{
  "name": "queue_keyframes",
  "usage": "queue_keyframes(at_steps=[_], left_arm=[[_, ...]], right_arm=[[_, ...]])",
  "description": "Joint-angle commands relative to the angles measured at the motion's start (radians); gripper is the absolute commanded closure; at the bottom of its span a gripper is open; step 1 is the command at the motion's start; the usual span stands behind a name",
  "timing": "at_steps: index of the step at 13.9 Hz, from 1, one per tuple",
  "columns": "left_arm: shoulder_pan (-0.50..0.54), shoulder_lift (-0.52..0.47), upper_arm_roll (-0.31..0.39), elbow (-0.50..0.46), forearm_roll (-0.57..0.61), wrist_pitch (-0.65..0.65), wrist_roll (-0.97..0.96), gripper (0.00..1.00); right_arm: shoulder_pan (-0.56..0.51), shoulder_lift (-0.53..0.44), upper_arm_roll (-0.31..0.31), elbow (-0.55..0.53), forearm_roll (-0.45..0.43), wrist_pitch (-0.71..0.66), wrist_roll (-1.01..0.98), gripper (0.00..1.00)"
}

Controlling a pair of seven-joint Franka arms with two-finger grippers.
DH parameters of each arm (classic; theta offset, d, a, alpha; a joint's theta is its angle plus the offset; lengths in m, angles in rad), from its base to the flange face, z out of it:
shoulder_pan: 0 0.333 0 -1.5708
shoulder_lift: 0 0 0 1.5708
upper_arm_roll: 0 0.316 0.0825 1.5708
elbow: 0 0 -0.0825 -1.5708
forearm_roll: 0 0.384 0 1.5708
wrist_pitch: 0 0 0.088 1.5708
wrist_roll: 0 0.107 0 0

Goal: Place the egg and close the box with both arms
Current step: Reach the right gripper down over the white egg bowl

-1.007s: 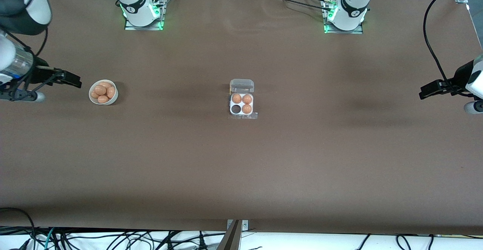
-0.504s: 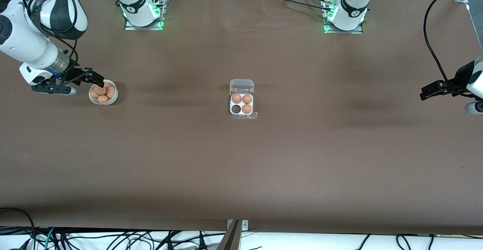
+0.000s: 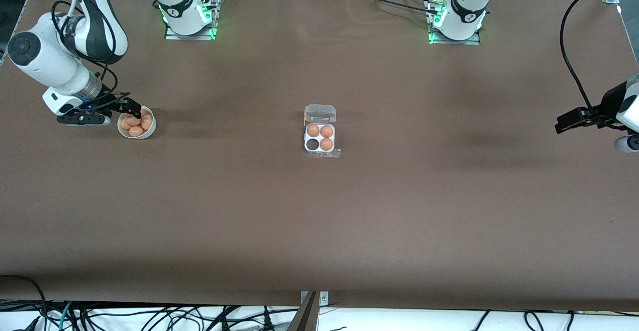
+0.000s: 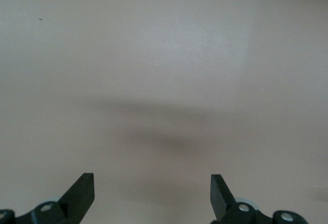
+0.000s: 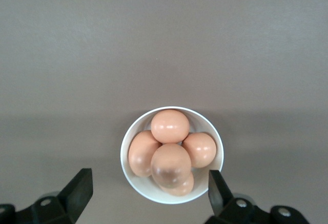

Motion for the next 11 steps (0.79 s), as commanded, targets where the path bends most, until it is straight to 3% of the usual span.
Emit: queue_keyframes(at_steps=[1,9,11], left_arm=[[0.005,0.013,-0.007,0.025,0.035,-0.003,0.000,0.00],[0.005,0.013,-0.011,0.025,0.048,-0.003,0.001,0.00],[0.005,0.013,-0.011,0.025,0.045,-0.003,0.000,0.00]], right_arm=[[-0.002,0.045,0.000,-0.005,-0.012,0.044,-0.029,0.00],[-0.002,0.103,-0.022,-0.003,-0.012,0.048,-0.074,0.00],[-0.002,0.110,-0.022,0.001,-0.010,0.048,-0.074,0.06]])
